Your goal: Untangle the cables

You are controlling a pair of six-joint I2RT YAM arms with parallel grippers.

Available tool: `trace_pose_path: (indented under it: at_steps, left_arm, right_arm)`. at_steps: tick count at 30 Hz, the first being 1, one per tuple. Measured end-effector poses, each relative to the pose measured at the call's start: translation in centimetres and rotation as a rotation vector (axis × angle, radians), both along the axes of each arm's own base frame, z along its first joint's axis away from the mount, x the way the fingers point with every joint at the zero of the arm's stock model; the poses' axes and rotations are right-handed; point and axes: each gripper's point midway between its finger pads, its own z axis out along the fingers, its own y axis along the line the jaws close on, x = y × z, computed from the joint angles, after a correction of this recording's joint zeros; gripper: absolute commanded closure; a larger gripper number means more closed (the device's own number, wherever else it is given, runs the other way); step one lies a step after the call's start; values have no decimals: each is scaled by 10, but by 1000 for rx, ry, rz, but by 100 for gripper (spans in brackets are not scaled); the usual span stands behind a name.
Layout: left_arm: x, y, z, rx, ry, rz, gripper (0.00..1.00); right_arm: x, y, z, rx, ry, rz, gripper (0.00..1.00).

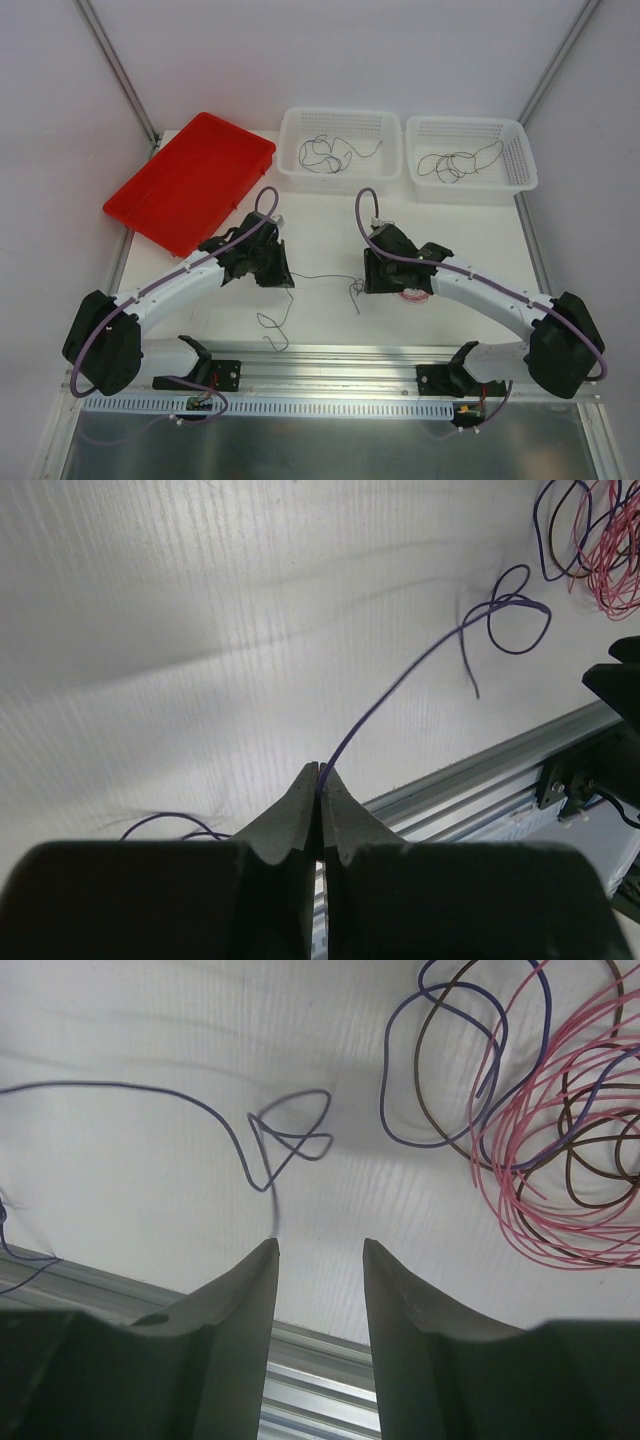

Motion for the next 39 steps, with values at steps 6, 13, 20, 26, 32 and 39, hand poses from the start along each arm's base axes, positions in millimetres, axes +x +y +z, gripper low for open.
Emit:
trace_pose_path:
  at_steps: [6,13,20,26,32,39]
  left_arm:
    - [3,1,-3,11,-9,7,100]
    - [1,3,-9,20,1,6,100]
    - [1,3,-10,22,1,4,100]
    - [0,3,-10,22,1,3,100]
    - [1,3,-10,23,1,3,100]
    - [2,8,-12,47,-11,10,100]
  right_arm:
    - [-3,-5,15,7,-30,34,59]
    - [3,-5,20,-5,-76,129,67]
    - [11,1,4,-35,-95,298,64]
    - [12,14,-11,-28,-81,439,63]
    - [10,19,-35,-50,-25,516,64]
    - [11,19,-47,-67,-1,531,99]
